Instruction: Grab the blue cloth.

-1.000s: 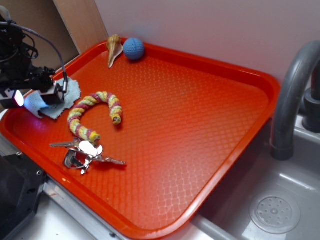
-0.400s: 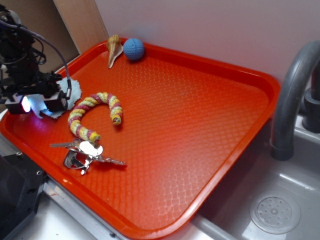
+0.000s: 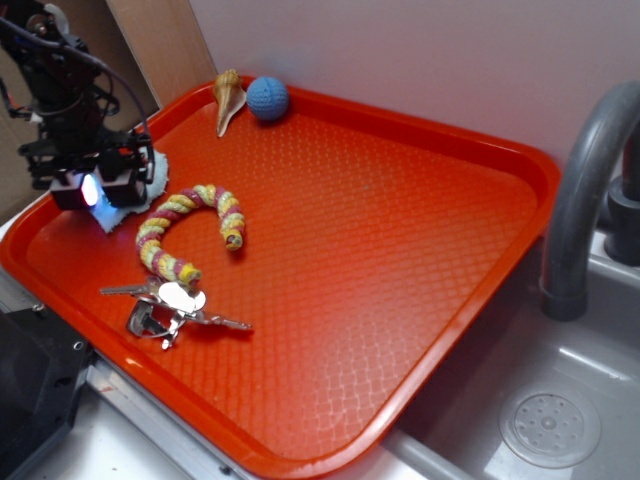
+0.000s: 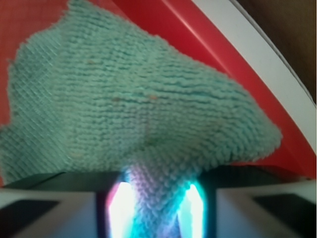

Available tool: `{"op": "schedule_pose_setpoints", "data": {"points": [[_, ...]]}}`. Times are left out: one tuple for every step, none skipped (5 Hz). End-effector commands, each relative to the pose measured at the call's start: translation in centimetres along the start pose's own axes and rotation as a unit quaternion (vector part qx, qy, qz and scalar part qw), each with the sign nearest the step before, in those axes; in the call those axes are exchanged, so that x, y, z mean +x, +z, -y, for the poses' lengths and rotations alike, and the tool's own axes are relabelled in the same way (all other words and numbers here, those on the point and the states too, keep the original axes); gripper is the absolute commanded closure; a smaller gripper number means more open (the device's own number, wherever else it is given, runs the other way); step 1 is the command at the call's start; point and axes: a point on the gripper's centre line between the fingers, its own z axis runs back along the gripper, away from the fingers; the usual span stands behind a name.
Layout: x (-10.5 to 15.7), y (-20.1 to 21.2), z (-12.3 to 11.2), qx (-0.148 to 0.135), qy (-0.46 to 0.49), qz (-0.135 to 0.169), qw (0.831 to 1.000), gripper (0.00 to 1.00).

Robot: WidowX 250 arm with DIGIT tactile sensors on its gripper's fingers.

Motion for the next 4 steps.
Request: {"op": "schedule_pose_setpoints", "data": {"points": [[-0.3, 0.2, -0.4, 0.006, 0.000, 0.009, 1.000, 1.00], [0.0, 1.8, -0.6, -0.007, -0.030, 0.017, 0.999, 1.00], [0.3, 7.1, 0.4, -0.045, -0.061, 0.056, 0.996, 1.00], [-0.1, 12.6, 3.2, -0.041, -0.125, 0.095, 0.987, 1.00]]}}
